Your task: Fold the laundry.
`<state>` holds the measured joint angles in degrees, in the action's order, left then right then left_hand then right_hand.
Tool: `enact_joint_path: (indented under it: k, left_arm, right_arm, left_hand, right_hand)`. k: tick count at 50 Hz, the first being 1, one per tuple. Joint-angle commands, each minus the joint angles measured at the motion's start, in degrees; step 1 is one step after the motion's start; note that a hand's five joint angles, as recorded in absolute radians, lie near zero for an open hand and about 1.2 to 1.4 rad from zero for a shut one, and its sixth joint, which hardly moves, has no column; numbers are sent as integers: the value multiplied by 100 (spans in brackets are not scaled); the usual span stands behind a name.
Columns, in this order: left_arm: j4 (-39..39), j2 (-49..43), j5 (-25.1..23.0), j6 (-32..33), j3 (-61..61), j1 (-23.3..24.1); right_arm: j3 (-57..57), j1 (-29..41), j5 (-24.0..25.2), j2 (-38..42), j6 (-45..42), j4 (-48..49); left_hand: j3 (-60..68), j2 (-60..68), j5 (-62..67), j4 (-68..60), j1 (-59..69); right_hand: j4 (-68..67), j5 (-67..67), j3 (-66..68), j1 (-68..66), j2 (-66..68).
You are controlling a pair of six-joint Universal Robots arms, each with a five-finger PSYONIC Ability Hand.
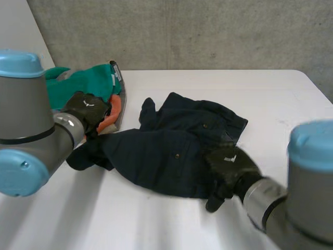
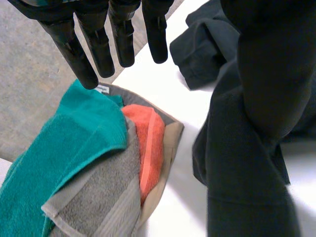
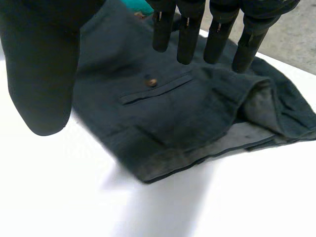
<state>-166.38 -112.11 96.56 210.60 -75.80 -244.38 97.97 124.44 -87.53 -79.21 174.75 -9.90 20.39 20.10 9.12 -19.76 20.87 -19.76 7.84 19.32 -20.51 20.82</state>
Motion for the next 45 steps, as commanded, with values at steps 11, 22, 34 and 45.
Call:
enact_joint_path:
  k: [11, 22, 34, 45]
  left_arm:
    - [-325, 1279, -1254, 139, -1867, -1129]
    - [-412, 1227, -1307, 473, -2377, -1165]
    - [-1467, 190, -903, 939, -2299, -901]
    - [-1546, 1945, -630, 211, -1701, -418]
  right_arm:
    - [389, 863, -1565, 1609, -723, 2466]
    - [504, 573, -1451, 663, -802, 2985]
    - [161, -87, -1038, -639, -995, 2414]
    - [-568, -667, -669, -1175, -1400, 1465]
  left_hand:
    - [-60, -30, 68, -4, -107]
    - [-445, -416, -318, 382, -493]
    - [3848, 3877, 3975, -3911, 3801]
    - [5961, 5990, 6088, -6024, 5913]
  right_hand:
    - [-2063, 2255, 2106, -1988, 1956]
    - [-6024, 6216, 6068, -5949, 5918]
    - [-6024, 6216, 6068, -5949, 5918]
    - [-6024, 6216, 6068, -5949, 5918]
